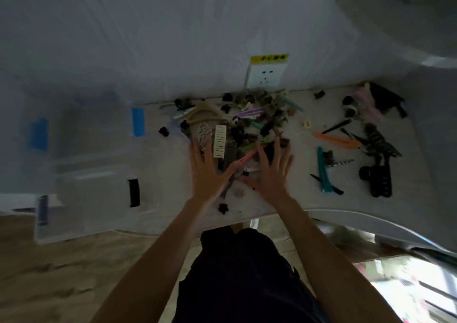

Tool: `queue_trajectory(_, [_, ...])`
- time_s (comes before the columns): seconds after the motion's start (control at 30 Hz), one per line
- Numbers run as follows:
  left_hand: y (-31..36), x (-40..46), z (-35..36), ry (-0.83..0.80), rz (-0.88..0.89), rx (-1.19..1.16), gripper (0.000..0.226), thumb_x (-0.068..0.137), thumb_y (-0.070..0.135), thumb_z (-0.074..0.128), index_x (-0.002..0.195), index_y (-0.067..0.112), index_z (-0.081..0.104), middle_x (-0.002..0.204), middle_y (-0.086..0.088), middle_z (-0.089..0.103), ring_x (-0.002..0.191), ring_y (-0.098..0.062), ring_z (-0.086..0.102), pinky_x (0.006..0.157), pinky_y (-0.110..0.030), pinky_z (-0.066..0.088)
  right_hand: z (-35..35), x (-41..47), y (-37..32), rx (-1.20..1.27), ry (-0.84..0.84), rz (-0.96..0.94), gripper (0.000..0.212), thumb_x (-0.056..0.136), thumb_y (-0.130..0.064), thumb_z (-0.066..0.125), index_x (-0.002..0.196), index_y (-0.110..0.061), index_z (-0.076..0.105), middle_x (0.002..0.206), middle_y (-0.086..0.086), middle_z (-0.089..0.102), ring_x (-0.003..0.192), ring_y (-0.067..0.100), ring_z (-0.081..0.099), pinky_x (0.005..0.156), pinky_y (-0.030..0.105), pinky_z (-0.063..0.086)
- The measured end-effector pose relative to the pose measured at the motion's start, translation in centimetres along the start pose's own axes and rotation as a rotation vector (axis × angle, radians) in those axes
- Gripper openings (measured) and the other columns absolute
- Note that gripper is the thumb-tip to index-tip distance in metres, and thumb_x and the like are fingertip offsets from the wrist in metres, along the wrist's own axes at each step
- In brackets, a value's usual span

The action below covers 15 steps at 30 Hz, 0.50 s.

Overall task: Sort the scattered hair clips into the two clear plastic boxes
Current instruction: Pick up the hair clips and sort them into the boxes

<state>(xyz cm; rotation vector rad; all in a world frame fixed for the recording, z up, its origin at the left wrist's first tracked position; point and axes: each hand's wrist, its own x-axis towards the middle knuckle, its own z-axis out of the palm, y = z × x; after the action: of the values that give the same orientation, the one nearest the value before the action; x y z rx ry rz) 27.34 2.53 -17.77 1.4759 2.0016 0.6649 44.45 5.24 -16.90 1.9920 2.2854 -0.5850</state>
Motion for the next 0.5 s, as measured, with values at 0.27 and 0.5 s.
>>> queue_trajectory(0.27, [0.5,2.8,-5.5,0.157,0.062,-0.019,0.062,0.086,0.048,0.051,0.136,0.012,0.039,0.144,-0.015,0.034,0.134,-0.029,0.027,0.110,-0.039,0.028,-3.5,3.4,-0.8,0.113,0.084,-0.130,0.080,0.074,-0.045,0.069,0.142,-0.032,0.029,0.156,0.016,-0.001,0.140,0.043,-0.012,0.109,0.063,-0.007])
queue_trajectory(0.5, [0.6,12.2,-7.6,-0.178,0.082,0.178,0.063,0.089,0.021,0.054,0.144,0.010,0.024,0.147,-0.018,0.030,0.136,-0.034,0.025,0.110,-0.049,0.027,-5.4,4.6,-6.4,0.085,0.064,-0.555,0.054,0.075,-0.032,0.053,0.127,-0.028,0.042,0.146,0.013,0.036,0.137,0.041,0.022,0.107,0.060,0.023])
